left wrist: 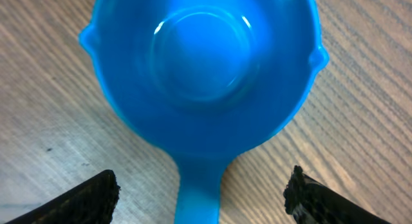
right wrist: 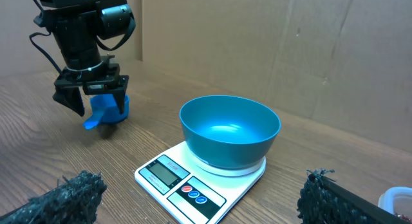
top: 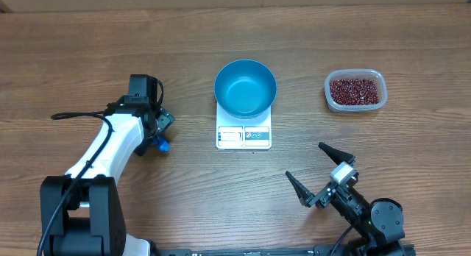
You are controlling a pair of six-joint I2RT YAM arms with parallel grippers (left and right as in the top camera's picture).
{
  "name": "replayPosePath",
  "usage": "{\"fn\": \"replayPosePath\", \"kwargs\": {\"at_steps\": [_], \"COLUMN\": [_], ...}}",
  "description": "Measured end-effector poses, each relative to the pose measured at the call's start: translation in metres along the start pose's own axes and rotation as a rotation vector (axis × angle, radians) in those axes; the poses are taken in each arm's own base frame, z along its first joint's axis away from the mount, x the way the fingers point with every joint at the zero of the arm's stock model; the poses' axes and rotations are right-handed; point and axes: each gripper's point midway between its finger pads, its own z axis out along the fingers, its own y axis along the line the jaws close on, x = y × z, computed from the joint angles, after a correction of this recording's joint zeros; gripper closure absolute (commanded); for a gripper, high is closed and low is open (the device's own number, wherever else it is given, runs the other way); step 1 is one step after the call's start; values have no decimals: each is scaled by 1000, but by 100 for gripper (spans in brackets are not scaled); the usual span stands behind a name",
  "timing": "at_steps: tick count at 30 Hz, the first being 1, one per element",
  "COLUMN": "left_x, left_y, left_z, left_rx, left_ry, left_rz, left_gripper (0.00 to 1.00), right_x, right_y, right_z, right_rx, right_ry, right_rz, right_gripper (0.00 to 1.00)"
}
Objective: Scoop item into bowl and weigh 150g on scale
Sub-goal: 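Lower the left gripper and close it on the blue scoop handle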
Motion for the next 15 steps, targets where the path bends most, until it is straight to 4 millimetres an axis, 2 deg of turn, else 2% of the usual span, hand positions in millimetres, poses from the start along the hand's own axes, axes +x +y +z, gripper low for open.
{"fn": "replayPosePath", "kwargs": {"at_steps": [9, 15], "left_x": [0, 4], "left_y": [-2, 1], "left_z": [5, 15], "left_rx": [7, -20], "left_ry": [5, 25], "left_rz": [-22, -20], "left_gripper": [35, 38], "right_x": [0, 0], "right_y": [0, 0], "right_z": [0, 0], "right_rx": [0, 0], "right_ry": [0, 0], "right_rz": [0, 0], "right_gripper": [0, 0]}}
